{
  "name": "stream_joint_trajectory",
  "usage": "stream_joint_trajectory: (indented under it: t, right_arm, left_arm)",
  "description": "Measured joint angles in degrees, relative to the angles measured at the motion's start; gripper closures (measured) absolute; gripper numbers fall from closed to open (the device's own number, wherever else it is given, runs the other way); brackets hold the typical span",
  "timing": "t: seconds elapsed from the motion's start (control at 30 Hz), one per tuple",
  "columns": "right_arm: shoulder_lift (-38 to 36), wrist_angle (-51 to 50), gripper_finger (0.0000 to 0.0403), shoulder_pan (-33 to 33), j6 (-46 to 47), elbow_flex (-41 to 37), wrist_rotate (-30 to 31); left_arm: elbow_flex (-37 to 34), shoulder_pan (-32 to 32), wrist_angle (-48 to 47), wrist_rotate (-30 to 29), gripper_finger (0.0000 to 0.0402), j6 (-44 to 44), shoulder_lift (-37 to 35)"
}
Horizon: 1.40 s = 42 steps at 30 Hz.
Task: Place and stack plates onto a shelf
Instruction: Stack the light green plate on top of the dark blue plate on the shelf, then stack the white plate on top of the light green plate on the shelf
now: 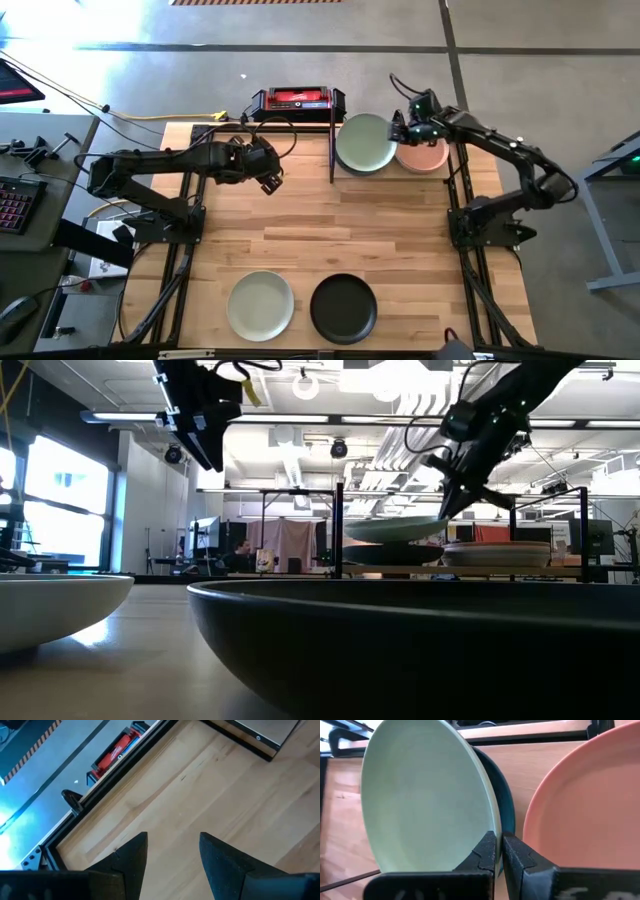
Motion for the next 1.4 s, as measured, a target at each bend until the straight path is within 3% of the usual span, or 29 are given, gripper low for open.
stream_joint_trajectory:
  t: [0.3, 0.7, 1.03, 1.4]
  right_arm:
    - [4.53, 1.06, 0.0403, 0.0, -0.74, 0.0, -1.5]
    - [4.92, 2.72, 0.04, 0.0, -0.92, 0.0, 0.32]
    - [4.92, 3.27, 0.0337, 0.02, -1.46, 0.0, 1.35]
    - [4.92, 4.73, 0.0329, 0.07, -0.46, 0.0, -4.25]
  left_arm:
    - [0.0, 0.85, 0.02, 0.13, 0.0232, -0.02, 0.0]
    - [0.0, 0.85, 0.1, 0.15, 0.0232, -0.52, 0.01]
    - [0.0, 0.85, 0.11, 0.2, 0.0232, -0.54, 0.0]
    - [0.0, 0.83, -0.12, 3.22, 0.0232, -0.49, 0.01]
